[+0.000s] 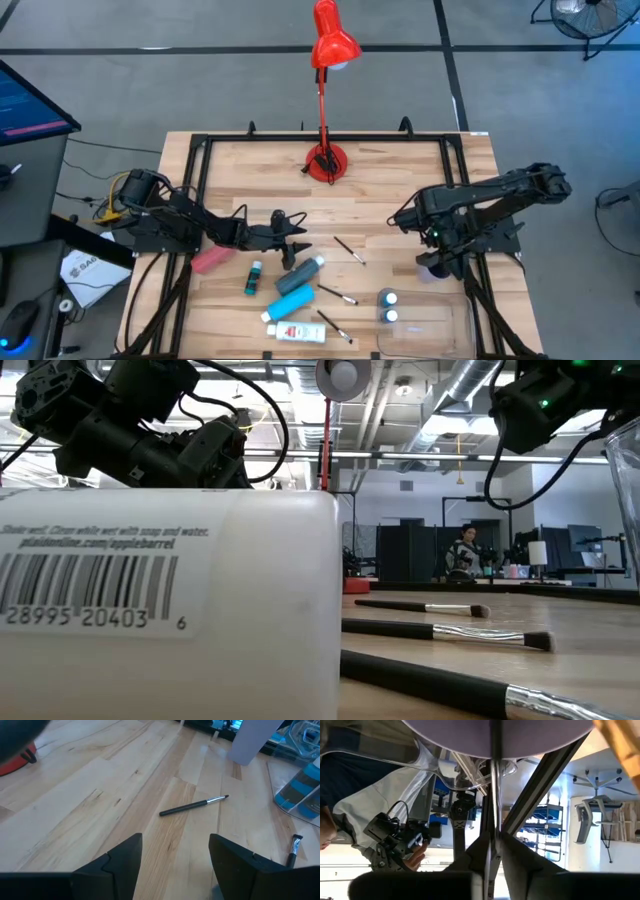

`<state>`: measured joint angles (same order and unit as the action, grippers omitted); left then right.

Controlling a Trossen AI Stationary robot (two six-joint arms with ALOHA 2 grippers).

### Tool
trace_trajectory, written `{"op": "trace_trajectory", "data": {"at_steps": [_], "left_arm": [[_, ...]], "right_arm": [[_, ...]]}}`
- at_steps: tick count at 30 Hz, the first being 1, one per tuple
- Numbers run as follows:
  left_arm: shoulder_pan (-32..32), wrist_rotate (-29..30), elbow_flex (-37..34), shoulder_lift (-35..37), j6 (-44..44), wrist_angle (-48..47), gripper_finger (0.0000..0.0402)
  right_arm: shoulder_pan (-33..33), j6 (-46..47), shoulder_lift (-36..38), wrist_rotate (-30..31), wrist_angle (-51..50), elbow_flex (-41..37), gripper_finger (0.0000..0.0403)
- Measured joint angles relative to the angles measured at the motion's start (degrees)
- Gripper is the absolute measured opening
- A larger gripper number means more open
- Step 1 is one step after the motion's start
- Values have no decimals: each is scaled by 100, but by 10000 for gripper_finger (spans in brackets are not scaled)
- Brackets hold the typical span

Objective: Pick & Place Paint Supplies
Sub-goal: Put the black silver paint brush into the purple cup

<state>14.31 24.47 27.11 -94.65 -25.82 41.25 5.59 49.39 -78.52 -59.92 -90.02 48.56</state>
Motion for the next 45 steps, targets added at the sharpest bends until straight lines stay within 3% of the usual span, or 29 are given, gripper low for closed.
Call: {"op": "trace_trajectory", "data": {"at_steps": [12, 21, 31, 38, 45], "left_arm": [[0, -2, 0, 1, 2, -2, 208], [-1, -2, 0, 0, -2, -2, 208], [-2, -2, 0, 1, -9, -2, 208], [-2, -2, 0, 0, -39, 0, 208], [-2, -2, 0, 0, -160, 43, 208]], "right_arm": [[-14, -2, 0, -4, 0, 120, 94], [-219, -27, 0, 168, 2, 1104, 98], [-919, -992, 0, 2428, 247, 2555, 98], [-891, -1552, 0, 4147, 966, 3286, 98], [-503, -2585, 0, 4687, 2704, 3324, 98]]}}
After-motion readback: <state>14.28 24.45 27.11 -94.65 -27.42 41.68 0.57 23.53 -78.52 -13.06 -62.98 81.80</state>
